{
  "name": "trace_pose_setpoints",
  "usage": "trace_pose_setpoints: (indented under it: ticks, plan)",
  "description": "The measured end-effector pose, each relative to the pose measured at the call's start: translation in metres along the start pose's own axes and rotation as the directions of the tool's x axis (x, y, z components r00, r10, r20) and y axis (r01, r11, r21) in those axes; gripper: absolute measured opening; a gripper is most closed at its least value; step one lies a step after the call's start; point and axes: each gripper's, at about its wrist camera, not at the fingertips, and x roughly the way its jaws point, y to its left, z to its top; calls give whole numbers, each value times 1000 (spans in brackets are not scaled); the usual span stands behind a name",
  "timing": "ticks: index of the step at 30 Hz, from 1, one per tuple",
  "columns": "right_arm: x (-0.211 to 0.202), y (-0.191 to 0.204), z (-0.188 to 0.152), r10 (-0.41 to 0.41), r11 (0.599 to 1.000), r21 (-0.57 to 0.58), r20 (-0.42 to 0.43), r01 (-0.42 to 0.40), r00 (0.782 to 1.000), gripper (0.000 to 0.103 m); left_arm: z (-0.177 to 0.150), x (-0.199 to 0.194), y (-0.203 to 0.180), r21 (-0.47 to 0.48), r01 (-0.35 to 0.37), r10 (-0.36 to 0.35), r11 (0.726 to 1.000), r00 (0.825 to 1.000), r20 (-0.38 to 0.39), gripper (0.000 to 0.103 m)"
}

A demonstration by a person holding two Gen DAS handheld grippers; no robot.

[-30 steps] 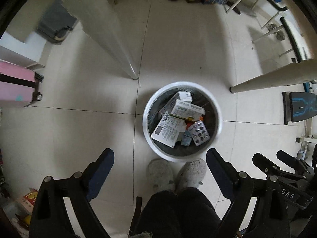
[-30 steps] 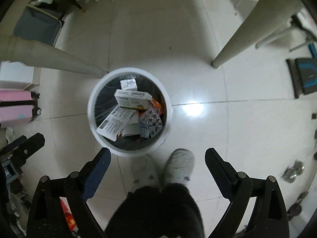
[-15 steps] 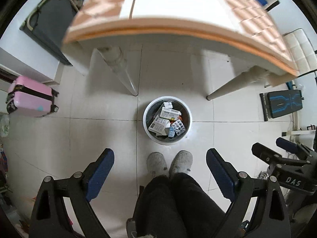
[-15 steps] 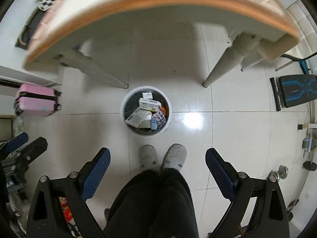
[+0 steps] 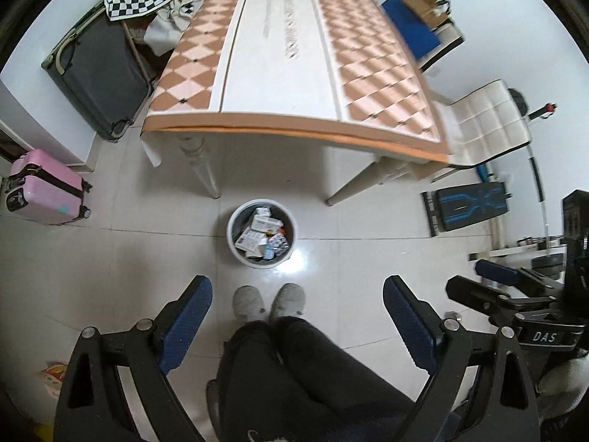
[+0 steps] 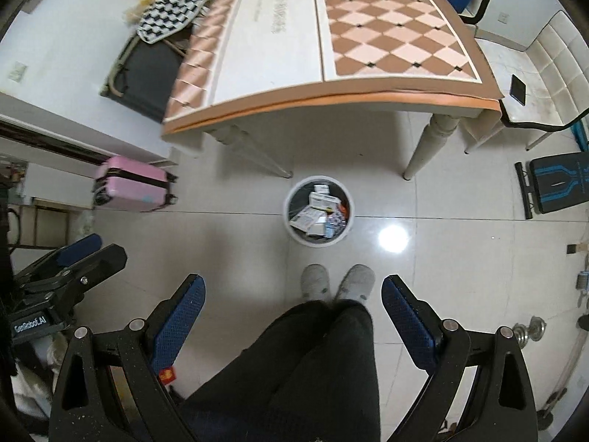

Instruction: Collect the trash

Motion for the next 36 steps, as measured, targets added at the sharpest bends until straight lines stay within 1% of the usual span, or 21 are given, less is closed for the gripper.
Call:
trace_pose_setpoints:
  ticks: [3, 7, 13, 18, 20, 25, 26, 27, 36]
  plan:
    - [-29, 7, -8, 46, 999, -16, 2, -46, 999, 98, -2, -23, -8, -1, 45, -45, 999, 999, 16, 95]
    - [-56, 13, -16, 97, 995, -26, -1, -97, 995, 98, -4, -46, -16, -1, 89, -89, 996, 996, 29, 95]
    - [-81, 17, -24, 128, 991, -40, 11, -127, 992, 98, -8, -67, -25, -2, 133, -133, 991, 990, 48, 95]
    - [-89, 20, -25, 141, 989, -50, 14, -141, 990, 98, -12, -74, -27, -4, 152, -152, 988, 987, 50, 95]
    - [-92, 22, -26, 145, 988, -52, 11, -145, 989, 102, -12, -76, -27, -4, 157, -157, 988, 986, 52, 95]
    - [-95, 26, -25, 150, 987, -52, 17, -149, 989, 103, -12, -79, -25, 10, 162, -162, 987, 985, 58, 95]
    - [-95, 26, -25, 151, 987, -51, 19, -150, 988, 103, -11, -79, -25, 16, 166, -167, 986, 984, 58, 96]
    - [-94, 26, -25, 151, 987, -50, 19, -150, 988, 103, -11, -79, -23, 19, 168, -169, 986, 984, 57, 102]
    - [-96, 29, -22, 170, 985, -42, 13, -169, 985, 103, -9, -82, -23, 46, 187, -189, 981, 980, 52, 103]
